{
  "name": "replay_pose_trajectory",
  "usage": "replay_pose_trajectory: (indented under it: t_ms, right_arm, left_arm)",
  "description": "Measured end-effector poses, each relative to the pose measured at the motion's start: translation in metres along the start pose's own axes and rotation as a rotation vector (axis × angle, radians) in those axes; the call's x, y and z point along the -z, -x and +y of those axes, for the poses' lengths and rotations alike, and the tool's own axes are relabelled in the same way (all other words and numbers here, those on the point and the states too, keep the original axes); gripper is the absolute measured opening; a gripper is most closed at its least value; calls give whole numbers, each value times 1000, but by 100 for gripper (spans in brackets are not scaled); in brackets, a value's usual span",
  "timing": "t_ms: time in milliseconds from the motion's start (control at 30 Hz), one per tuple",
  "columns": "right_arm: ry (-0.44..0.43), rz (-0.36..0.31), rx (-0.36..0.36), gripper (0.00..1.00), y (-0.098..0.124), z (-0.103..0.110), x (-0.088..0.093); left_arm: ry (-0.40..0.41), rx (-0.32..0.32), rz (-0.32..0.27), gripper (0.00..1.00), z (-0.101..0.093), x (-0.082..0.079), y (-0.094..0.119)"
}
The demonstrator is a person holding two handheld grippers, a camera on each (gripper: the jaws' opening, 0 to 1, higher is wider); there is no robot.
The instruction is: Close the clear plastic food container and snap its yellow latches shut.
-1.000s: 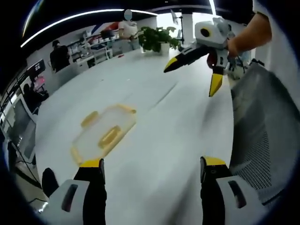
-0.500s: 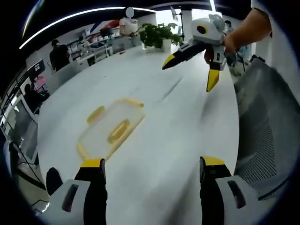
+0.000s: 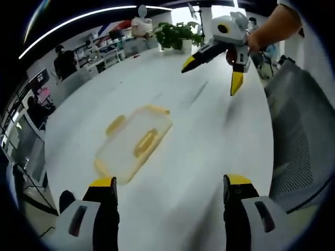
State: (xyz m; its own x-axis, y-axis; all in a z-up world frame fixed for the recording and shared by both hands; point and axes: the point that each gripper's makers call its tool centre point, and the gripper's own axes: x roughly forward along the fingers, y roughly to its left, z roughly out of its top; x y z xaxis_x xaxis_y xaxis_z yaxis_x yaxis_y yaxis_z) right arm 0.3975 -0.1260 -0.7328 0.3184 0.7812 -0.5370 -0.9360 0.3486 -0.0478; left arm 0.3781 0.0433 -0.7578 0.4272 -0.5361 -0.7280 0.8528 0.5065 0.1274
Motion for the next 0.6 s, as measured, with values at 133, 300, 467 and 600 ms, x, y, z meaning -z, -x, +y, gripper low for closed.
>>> replay_pose_trajectory:
  t_ms: [133, 300, 467, 600]
  right_arm:
    - [16, -1, -7, 80, -2, -3, -4]
    - [49, 18, -20, 79, -7, -7, -4]
    - [82, 41, -45, 79, -13, -10, -3]
    - [89, 52, -64, 80, -18, -13, -6]
  left_arm:
    - [-20, 9, 10, 80, 0, 3, -1]
    - [-54, 28, 32, 80, 2, 8, -3]
    - [-72, 34, 47, 80, 12, 11, -3]
    - [-83, 34, 53, 80, 21, 11, -4]
